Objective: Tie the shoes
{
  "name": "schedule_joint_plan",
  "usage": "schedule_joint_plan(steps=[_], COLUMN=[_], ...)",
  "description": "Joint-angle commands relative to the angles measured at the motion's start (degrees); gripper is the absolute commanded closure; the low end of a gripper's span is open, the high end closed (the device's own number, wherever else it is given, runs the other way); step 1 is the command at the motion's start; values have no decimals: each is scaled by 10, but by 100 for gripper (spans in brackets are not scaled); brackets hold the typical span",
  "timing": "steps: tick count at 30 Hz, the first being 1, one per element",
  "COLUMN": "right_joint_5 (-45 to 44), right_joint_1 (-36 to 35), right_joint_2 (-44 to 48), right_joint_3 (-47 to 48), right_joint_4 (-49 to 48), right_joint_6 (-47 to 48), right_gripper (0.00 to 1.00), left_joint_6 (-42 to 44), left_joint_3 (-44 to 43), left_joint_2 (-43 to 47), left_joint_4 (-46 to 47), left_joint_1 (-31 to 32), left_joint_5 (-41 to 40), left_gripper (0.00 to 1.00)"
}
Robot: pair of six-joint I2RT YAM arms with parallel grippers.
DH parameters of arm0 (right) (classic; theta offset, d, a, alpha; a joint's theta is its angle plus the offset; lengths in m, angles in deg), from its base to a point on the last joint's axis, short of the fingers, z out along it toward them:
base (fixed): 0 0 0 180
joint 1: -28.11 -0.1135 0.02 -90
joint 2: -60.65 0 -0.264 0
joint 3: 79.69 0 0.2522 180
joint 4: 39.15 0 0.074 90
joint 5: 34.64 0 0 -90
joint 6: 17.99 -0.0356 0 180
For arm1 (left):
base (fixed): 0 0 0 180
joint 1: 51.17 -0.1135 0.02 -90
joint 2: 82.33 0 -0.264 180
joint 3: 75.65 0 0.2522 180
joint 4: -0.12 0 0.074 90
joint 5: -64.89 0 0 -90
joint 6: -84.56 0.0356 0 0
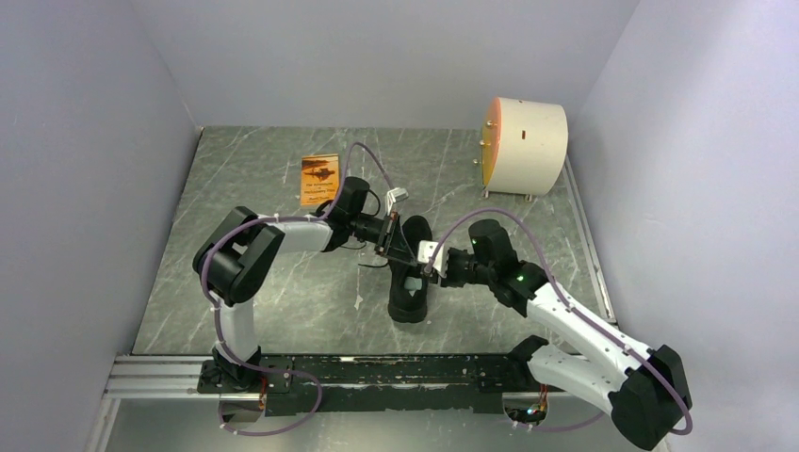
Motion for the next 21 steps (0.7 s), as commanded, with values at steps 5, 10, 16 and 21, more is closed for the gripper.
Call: schedule_joint_plan(steps=[5, 10, 16, 21], right_joint_5=[34, 33, 15, -3], right_joint_1=[-7, -8, -12, -15], right_joint_2=[-29, -42, -62, -82], right_joint_3=[-10, -17, -33, -44], right_joint_4=[-68, -103, -140, -158], right_joint_6=[35, 23, 18, 22], right_gripper=[69, 66, 62, 62], left_joint_6=[-21, -17, -35, -37], left_joint_3=[0, 2, 10, 10], left_joint_2=[-11, -11, -11, -9], left_joint_4=[44, 37, 60, 59], left_joint_1=[-2, -2, -2, 0], left_joint_5=[23, 24, 26, 28], left_gripper=[95, 95, 95, 95])
